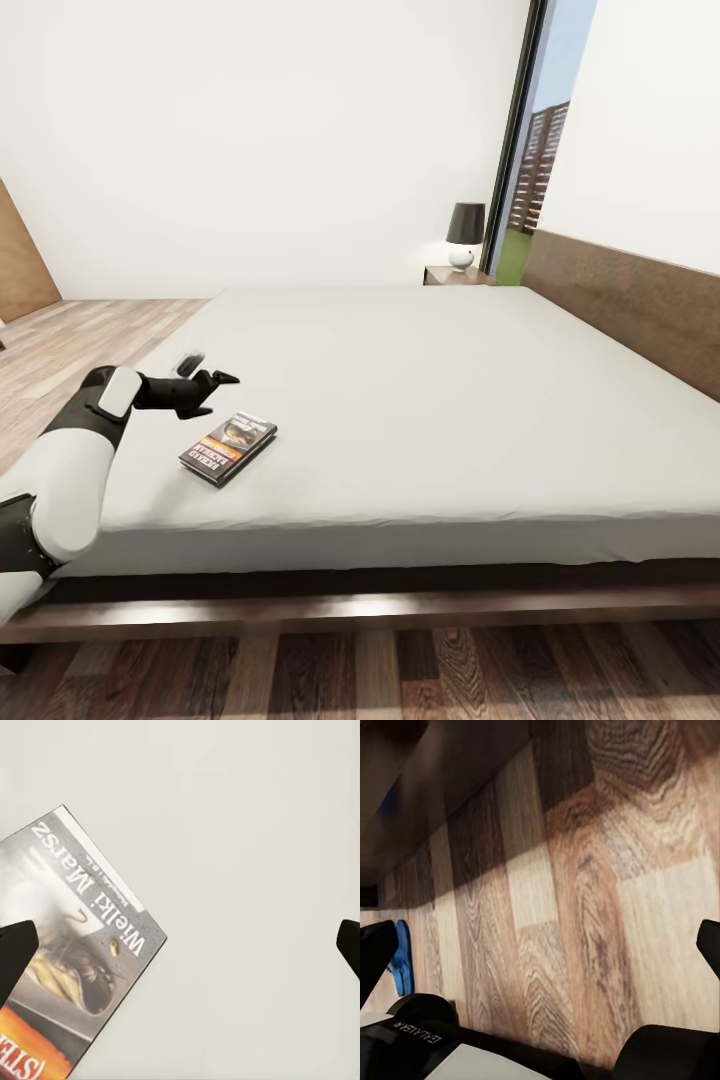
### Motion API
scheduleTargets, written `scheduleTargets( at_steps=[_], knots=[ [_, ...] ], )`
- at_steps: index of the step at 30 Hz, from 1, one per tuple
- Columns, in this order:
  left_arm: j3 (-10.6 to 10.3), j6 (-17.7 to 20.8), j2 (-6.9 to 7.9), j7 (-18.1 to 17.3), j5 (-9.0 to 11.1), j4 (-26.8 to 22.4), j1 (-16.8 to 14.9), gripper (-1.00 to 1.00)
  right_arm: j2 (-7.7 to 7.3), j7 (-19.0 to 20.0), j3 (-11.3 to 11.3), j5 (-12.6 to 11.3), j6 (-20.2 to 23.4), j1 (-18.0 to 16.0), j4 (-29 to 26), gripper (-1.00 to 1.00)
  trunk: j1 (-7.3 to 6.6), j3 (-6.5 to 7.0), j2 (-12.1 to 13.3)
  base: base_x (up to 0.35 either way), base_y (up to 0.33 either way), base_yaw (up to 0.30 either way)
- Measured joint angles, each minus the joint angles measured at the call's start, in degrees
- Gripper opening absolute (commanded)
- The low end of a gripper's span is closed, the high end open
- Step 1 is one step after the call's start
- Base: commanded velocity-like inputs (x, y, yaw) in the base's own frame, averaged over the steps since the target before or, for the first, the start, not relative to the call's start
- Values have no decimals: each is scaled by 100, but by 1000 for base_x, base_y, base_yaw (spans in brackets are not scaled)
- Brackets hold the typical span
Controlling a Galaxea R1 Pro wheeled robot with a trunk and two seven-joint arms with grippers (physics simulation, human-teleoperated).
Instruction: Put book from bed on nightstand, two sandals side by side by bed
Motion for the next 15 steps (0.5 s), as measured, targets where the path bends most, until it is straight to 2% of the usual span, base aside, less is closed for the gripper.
scheduleTargets(
  at_steps=[8,15],
  knots=[
    [-3,-144,37,-3,-11,135,4,100,-9,114,-10,-568,-10,93,0,100,0,0,0,0,0,0],
    [-5,-338,78,-6,-23,370,8,100,-52,132,-7,-728,-46,111,0,100,0,0,0,0,0,0]
  ],
)
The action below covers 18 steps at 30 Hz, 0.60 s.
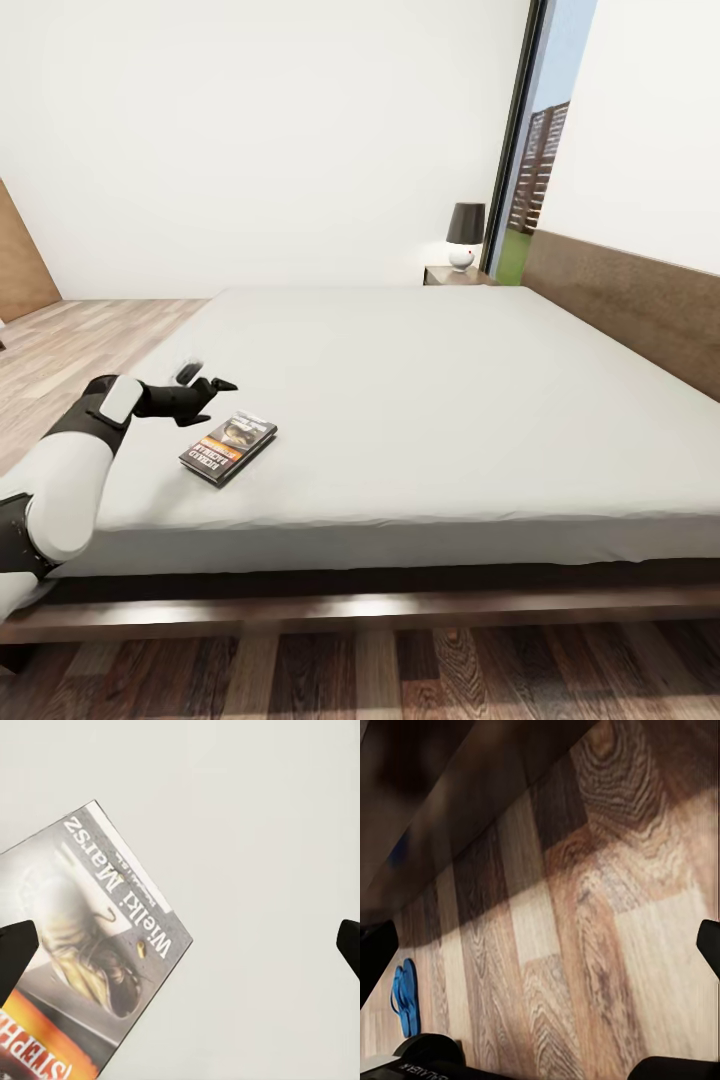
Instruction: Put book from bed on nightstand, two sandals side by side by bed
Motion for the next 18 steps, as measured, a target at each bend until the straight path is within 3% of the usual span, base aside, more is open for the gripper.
scheduleTargets(
  at_steps=[9,18],
  knots=[
    [-1,-416,51,-17,7,388,0,100,-25,4,4,-36,-16,4,0,100,0,0,0,0,0,0],
    [0,-533,61,-25,14,490,0,100,-29,5,11,-42,-25,5,0,100,0,0,0,0,0,0]
  ],
)
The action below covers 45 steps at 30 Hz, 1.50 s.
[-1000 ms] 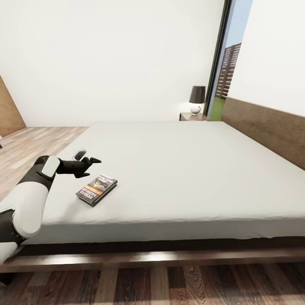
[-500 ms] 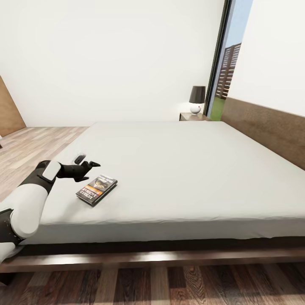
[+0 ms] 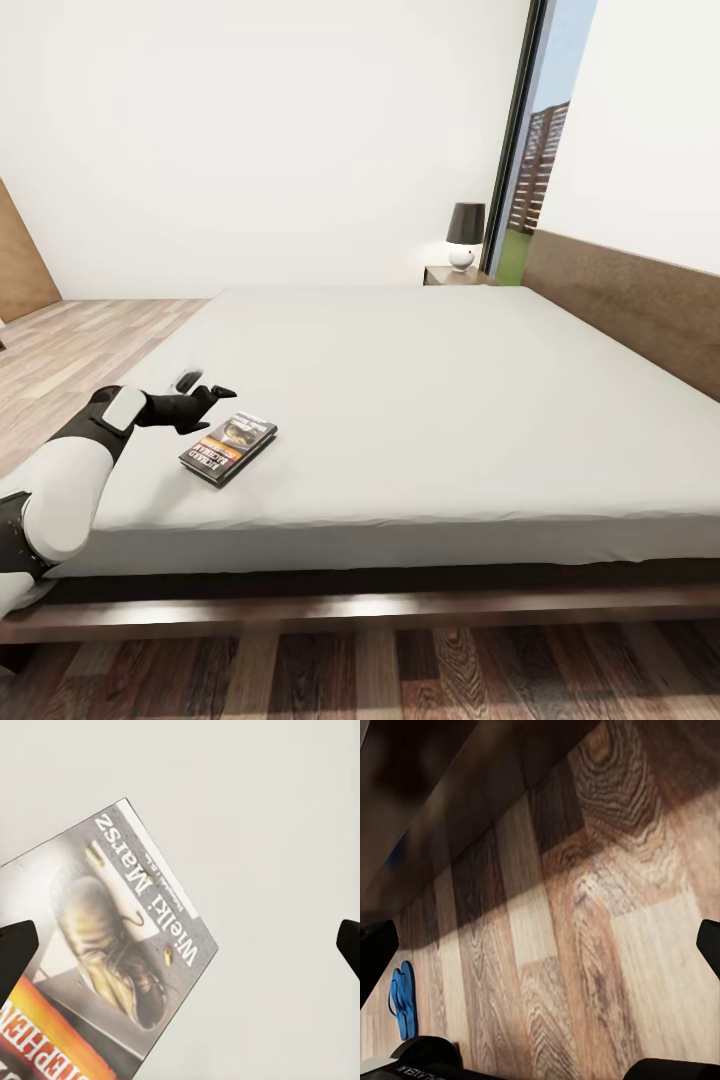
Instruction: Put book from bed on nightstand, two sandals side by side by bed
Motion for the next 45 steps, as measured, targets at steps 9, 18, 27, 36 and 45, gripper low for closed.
scheduleTargets(
  at_steps=[9,18,27,36,45],
  knots=[
    [0,-12,1,-13,6,14,0,100,5,0,2,-1,-20,0,0,100,0,0,0,0,0,0],
    [0,-11,1,-15,8,14,0,100,8,1,9,-3,-72,0,-1,100,0,0,0,0,0,0],
    [0,-10,2,-15,9,8,0,100,8,2,14,-2,-88,0,-6,100,0,0,0,0,0,0],
    [0,-10,1,-16,8,7,0,100,8,2,11,-4,-96,0,-9,100,0,0,0,2,5,0],
    [0,-8,1,-14,11,1,-1,100,8,0,18,1,-98,1,-10,100,-1,0,0,75,78,0]
  ],
)
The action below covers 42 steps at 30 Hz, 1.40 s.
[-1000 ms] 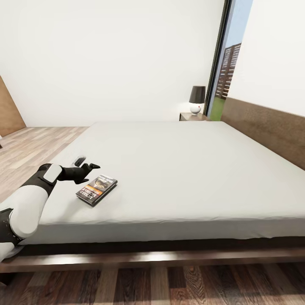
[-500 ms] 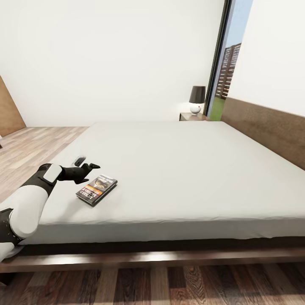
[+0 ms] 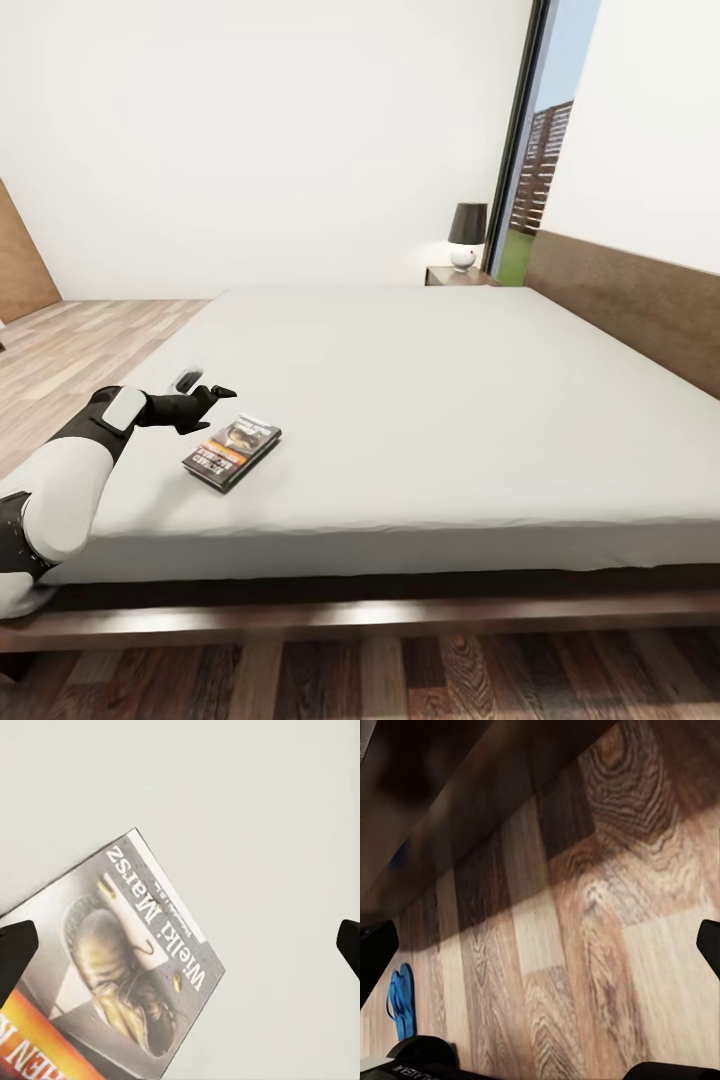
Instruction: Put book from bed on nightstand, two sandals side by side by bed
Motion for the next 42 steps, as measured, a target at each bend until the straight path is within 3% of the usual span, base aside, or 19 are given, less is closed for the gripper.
scheduleTargets(
  at_steps=[42],
  knots=[
    [-34,-17,-22,-1,-11,54,27,100,16,2,10,12,-29,-1,1,100,1,0,0,25,20,0]
  ],
)
